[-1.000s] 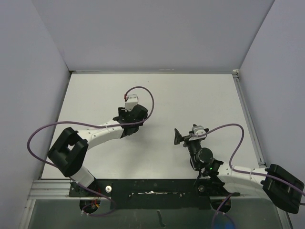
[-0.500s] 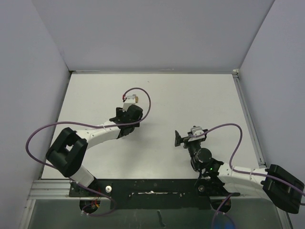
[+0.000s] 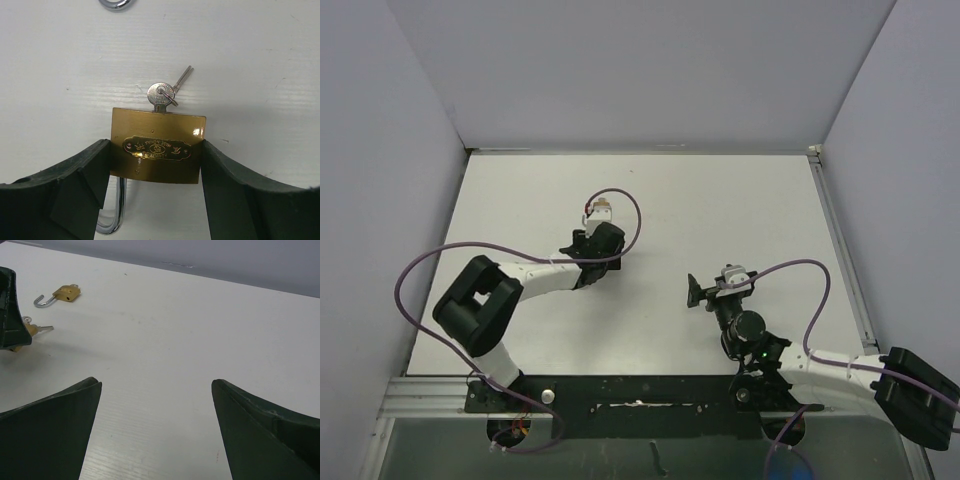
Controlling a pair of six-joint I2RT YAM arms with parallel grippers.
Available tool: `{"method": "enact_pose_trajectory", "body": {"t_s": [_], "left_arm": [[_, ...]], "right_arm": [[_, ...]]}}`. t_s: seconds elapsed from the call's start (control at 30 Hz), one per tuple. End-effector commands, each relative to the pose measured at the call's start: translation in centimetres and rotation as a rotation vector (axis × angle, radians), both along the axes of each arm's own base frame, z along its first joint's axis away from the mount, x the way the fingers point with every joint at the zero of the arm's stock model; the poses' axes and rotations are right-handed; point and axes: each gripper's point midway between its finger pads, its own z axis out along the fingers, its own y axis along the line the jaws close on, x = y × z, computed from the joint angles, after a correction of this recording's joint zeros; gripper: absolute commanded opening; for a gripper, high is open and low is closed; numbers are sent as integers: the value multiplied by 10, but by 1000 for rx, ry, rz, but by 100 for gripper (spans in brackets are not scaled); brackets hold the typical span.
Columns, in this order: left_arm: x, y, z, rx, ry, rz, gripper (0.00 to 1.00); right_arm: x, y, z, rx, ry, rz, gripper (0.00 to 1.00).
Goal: Unlock with the key
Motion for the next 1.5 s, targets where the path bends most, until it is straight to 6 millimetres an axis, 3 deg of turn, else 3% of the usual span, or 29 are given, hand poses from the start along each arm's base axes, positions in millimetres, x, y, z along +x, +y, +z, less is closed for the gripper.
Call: {"method": "enact_pose_trajectory", "body": {"t_s": [0.0,0.6,0.63,0.73,0.77,0.97,1.17,1.47], "left_arm": [[31,-19,32,-113,-133,37,0],[43,-24,11,-141,-77,15,1],[43,-25,10,-149,-65,8,10],[43,-22,8,-146,-48,30,56],[44,-20,9,-141,-47,40,63],[47,-4,25,-104,-79,102,65],[51,-6,47,-144,-115,85,66],[52,-9,43,-193,-85,45,66]], "right_arm": [[1,-5,8,42,-19,-27,97],[0,-4,9,43,-18,-20,98],[1,-4,9,43,-19,-20,98],[1,-2,10,41,-18,-16,98],[1,-2,10,40,-18,-14,98],[2,-1,12,41,-20,-10,97],[2,1,11,36,-17,-7,98],[2,3,14,35,-21,-1,98]]}}
